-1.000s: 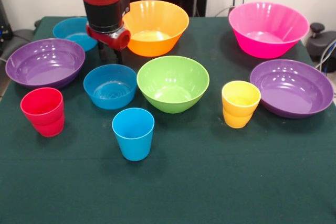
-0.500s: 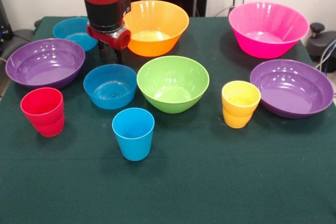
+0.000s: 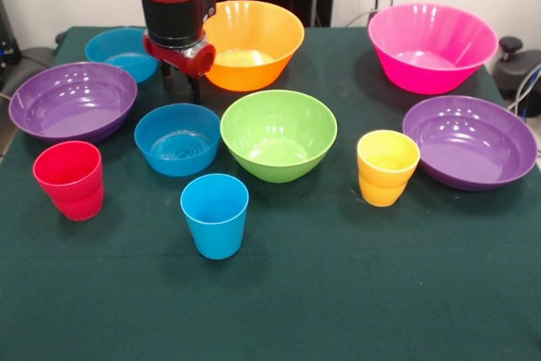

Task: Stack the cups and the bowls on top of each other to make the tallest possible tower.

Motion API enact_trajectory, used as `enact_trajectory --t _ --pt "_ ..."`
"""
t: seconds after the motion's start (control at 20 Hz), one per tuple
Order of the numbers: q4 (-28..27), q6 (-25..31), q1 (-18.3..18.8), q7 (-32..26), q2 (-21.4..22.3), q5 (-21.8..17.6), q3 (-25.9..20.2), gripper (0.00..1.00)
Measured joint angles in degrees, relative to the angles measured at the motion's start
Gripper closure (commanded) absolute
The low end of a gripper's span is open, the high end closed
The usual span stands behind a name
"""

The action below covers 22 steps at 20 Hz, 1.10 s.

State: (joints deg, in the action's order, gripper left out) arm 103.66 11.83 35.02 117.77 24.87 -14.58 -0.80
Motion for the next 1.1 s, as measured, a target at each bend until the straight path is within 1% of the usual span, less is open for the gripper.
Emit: enact_trajectory --t 0.3,0.55,0.6,0.75,0.8,1.1 --pt "0.00 0.82 -0.38 0.00 0.60 1.91 0.07 0.00" --pt "-0.12 3.14 -0.40 0.00 1.21 3.17 0.17 0.00" --pt "-0.54 4.61 -0.40 0.00 1.32 3.54 0.17 0.00" --pt "-1.03 5.97 -0.40 0.00 1.36 3.79 0.17 0.00" --pt "-1.51 7.46 -0.40 0.00 1.47 4.00 0.17 0.00" --pt "-2.51 11.36 -0.59 0.00 2.58 4.63 0.18 0.00"
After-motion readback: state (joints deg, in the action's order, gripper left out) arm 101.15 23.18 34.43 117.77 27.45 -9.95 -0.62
